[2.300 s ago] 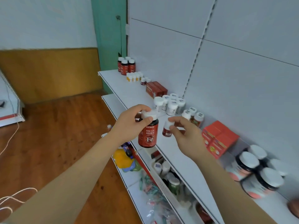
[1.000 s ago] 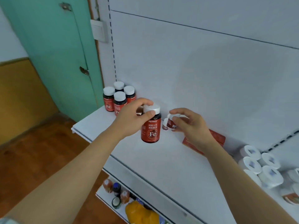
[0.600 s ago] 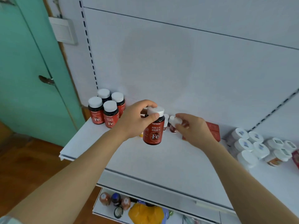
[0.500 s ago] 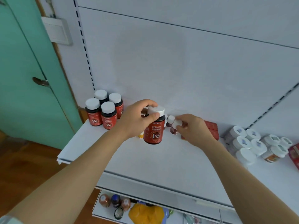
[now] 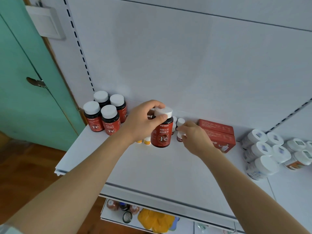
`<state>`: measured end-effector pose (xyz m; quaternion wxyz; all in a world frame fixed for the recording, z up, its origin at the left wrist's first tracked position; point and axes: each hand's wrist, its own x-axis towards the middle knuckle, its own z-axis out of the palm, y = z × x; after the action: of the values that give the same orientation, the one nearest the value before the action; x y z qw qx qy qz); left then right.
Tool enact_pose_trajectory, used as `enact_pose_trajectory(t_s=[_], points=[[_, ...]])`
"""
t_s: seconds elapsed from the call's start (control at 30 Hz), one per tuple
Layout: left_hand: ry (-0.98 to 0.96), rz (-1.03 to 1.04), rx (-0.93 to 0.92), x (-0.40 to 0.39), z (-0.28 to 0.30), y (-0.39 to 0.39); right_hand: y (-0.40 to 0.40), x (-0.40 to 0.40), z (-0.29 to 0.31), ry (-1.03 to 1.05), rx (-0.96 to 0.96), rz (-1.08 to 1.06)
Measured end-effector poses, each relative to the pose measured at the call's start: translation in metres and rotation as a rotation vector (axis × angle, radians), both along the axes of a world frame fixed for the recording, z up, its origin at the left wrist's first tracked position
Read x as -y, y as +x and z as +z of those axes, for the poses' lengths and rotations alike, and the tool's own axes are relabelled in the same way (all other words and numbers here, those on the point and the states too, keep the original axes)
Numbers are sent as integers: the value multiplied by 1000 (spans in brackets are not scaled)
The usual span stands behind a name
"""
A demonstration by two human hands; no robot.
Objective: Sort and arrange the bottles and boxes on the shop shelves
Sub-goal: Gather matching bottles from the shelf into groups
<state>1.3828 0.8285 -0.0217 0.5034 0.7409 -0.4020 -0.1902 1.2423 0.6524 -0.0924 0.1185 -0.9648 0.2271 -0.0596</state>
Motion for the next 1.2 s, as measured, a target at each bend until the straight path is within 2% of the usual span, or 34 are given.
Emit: enact_pose_trajectory(t_s=[0.33,0.5,0.8,1.2], points=[[5,-8,6,12,-6,9,7,11,-21,-175,39,17],[5,-7,15,15,-9,14,7,16,-26,-281,133,22],[3,-16,-1,18,-11,17,12,24,-36,-305,271,58],[-12,-12,-18,10,-3,17,8,18,-28,-292,234,44]])
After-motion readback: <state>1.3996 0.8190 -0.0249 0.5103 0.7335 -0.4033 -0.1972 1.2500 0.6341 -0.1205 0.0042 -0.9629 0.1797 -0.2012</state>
